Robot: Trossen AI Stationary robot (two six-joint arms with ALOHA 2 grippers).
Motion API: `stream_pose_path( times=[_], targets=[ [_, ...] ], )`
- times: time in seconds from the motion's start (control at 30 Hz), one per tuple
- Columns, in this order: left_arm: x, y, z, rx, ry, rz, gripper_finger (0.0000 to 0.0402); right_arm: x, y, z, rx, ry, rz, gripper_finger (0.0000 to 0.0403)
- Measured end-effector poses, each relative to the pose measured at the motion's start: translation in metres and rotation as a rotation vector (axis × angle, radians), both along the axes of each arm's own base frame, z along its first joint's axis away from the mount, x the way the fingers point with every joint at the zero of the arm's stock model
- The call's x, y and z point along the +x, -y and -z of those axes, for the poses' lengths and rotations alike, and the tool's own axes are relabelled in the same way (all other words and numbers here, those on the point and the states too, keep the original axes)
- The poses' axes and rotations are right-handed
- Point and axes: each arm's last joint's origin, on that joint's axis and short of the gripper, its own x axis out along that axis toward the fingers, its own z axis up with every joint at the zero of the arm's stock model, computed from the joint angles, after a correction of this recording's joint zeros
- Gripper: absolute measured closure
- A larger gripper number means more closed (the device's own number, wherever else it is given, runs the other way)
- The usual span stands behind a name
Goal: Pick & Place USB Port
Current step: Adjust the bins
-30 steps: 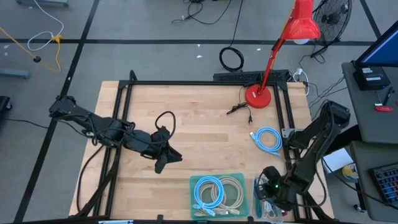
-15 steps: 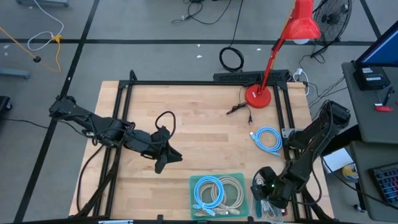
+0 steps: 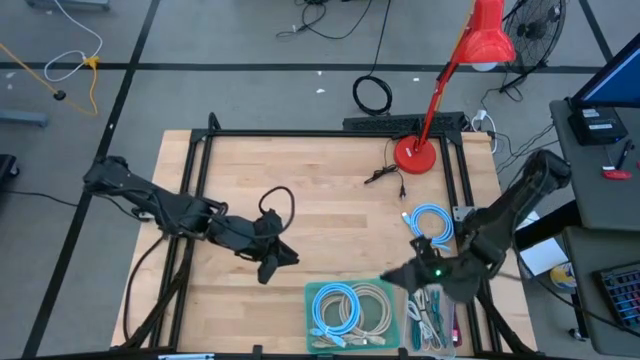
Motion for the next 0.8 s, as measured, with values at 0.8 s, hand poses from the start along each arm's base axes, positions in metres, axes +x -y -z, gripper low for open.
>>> stream_pose_path(
  times=[0.8],
  targets=[
    [0.031,0.025,0.074,0.252,-0.506,0.209,0.0309,0.042,0.065,-0.014,-0.333,0.067,0.099,0.0239]
  ],
)
